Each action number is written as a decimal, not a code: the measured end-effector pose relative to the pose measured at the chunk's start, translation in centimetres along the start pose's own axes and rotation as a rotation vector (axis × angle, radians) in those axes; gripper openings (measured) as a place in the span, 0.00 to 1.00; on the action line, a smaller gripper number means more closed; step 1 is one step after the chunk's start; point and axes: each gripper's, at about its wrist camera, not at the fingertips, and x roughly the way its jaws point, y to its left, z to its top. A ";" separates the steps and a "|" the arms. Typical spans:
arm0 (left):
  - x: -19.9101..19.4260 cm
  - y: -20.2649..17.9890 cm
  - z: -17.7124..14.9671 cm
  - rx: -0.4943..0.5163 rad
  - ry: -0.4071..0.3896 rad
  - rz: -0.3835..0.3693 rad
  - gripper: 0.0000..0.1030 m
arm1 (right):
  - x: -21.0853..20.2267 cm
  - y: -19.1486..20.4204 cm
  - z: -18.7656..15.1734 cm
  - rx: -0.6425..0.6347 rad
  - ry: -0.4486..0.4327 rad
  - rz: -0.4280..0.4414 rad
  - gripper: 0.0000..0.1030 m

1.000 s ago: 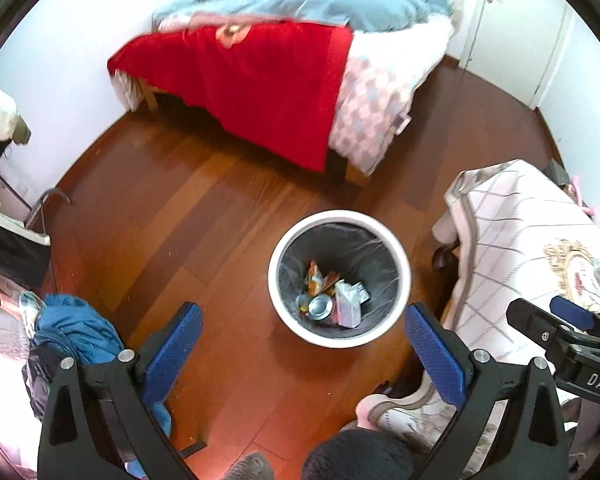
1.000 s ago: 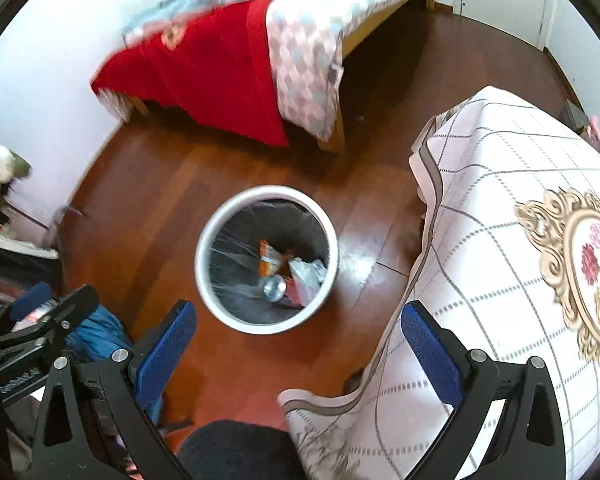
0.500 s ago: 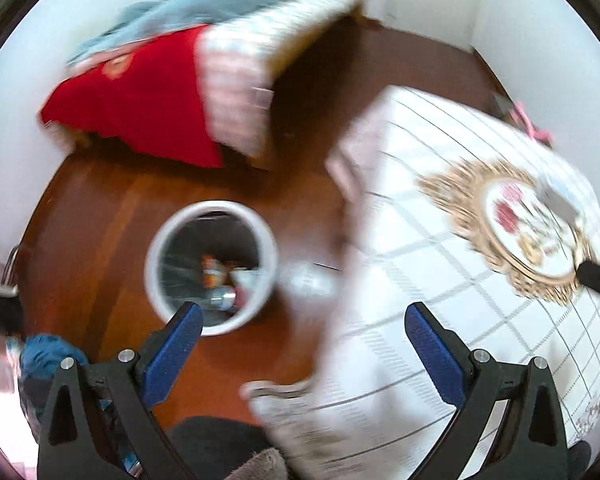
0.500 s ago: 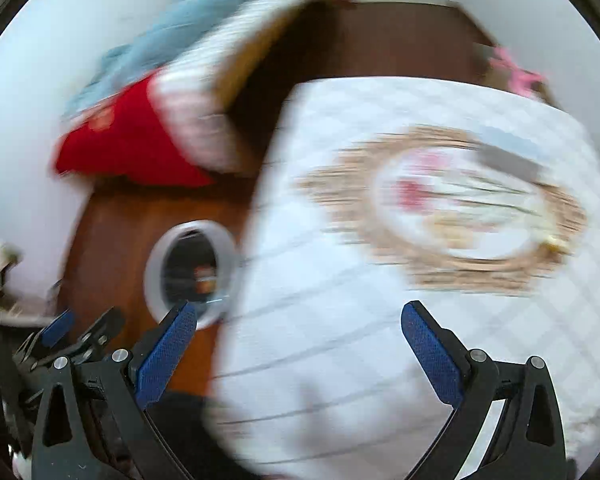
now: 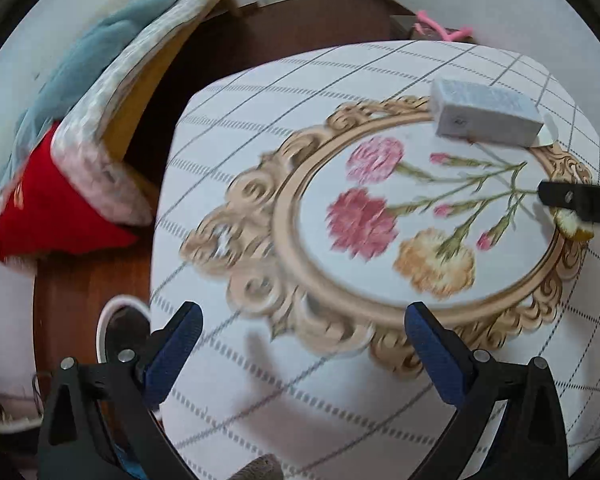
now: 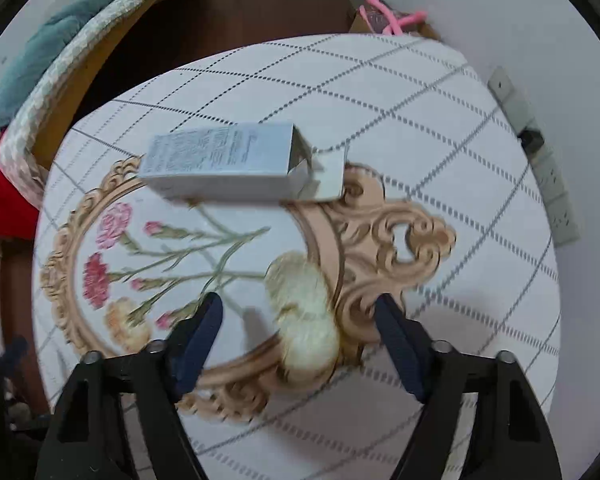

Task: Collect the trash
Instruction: 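Grasp the light blue box with the left gripper while the right grasps the bread slice, then carry the blue box and bread slice over the bin and release both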

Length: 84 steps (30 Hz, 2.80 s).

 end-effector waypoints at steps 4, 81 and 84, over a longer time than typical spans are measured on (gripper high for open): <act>0.3 -2.0 2.8 0.119 -0.038 0.009 1.00 | 0.6 0.1 -0.1 -0.050 -0.005 0.011 0.34; -2.9 39.1 -18.6 -0.706 0.007 -0.087 0.33 | -6.5 42.2 -10.8 -0.396 0.038 0.474 0.29; 1.7 40.6 -19.2 -0.738 0.082 -0.128 0.33 | -1.7 45.7 -11.3 -0.415 0.110 0.440 0.29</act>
